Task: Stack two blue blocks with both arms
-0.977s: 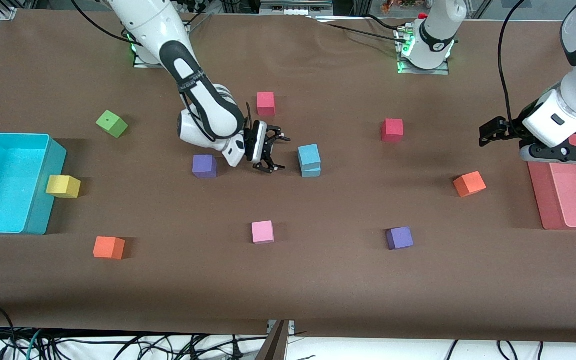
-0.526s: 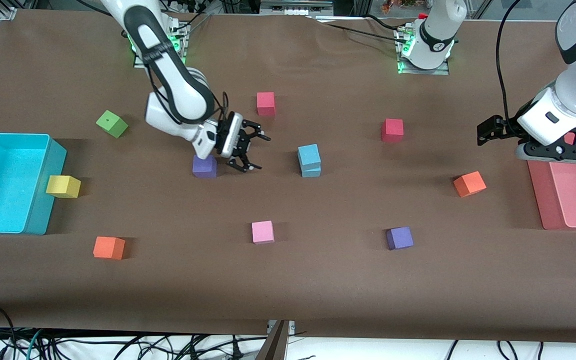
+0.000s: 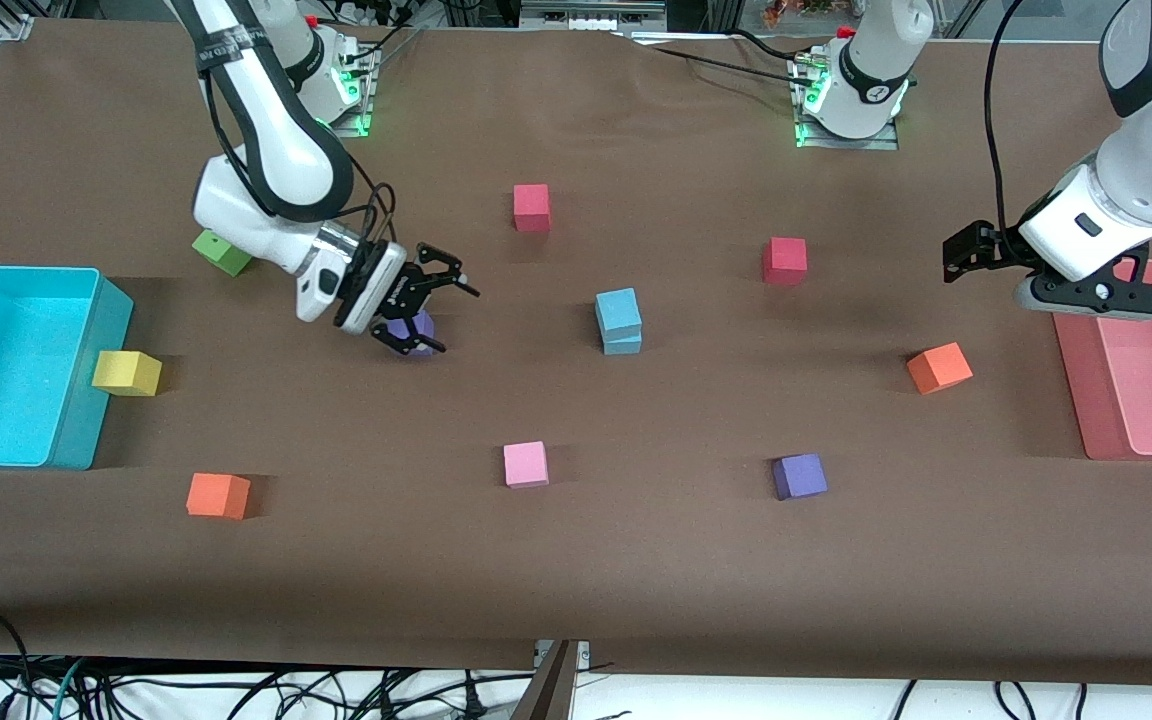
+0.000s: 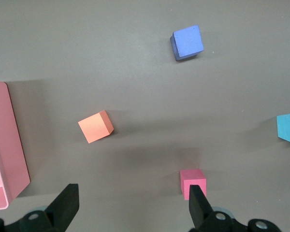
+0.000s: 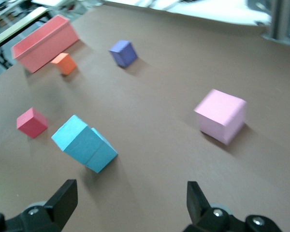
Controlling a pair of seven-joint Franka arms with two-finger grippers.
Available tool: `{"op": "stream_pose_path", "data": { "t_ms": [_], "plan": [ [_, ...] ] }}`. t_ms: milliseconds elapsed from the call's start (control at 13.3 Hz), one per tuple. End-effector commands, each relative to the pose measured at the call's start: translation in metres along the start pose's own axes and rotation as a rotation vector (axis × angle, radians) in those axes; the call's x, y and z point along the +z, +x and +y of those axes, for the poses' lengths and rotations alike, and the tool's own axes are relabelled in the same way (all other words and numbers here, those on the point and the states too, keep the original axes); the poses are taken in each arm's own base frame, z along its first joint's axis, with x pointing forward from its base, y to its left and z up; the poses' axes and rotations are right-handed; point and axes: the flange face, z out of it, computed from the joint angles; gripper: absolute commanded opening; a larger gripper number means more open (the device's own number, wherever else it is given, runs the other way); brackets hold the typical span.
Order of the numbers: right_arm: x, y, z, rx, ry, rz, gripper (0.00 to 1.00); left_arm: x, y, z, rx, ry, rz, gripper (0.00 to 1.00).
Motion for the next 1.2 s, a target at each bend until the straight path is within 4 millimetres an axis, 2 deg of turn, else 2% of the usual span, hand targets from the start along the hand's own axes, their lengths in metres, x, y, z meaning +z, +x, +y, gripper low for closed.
{"op": "stream_pose_path", "data": {
  "t_ms": [0,150,225,376,451,601,827,902,977,1127],
  "plan": [
    [-0.036,0.012,0.011,0.113,0.007,-0.084,1.0,-0.009,-0.003,0.006,0.016,0.024,-0.002,1.0],
    [-0.068,0.021,0.038,0.206,-0.001,-0.205,1.0,-0.01,-0.003,0.006,0.004,0.024,-0.001,1.0],
    [-0.093,0.028,0.052,0.268,-0.014,-0.276,1.0,-0.009,-0.003,0.005,0.002,0.024,-0.004,1.0],
    [-0.152,0.059,0.077,0.283,-0.077,-0.436,1.0,-0.008,-0.002,0.006,0.002,0.022,-0.005,1.0],
    [-0.173,0.07,0.085,0.32,-0.11,-0.511,1.0,-0.009,-0.003,0.006,0.002,0.022,-0.004,1.0],
    [-0.203,0.08,0.086,0.404,-0.262,-0.65,1.0,-0.009,-0.002,0.008,0.005,0.018,-0.004,1.0],
    [-0.232,0.09,0.079,0.593,-0.604,-0.727,1.0,-0.005,0.0,0.006,-0.002,0.013,-0.01,1.0],
    [-0.251,0.096,0.072,0.642,-0.72,-0.744,1.0,-0.005,-0.001,0.007,0.0,0.013,-0.01,1.0],
    [-0.263,0.102,0.065,0.676,-0.78,-0.73,1.0,-0.005,-0.001,0.009,-0.003,0.014,-0.01,1.0],
    [-0.302,0.106,0.078,0.748,-0.807,-0.661,1.0,-0.005,-0.001,0.01,-0.009,0.012,-0.01,1.0]
  ]
}}
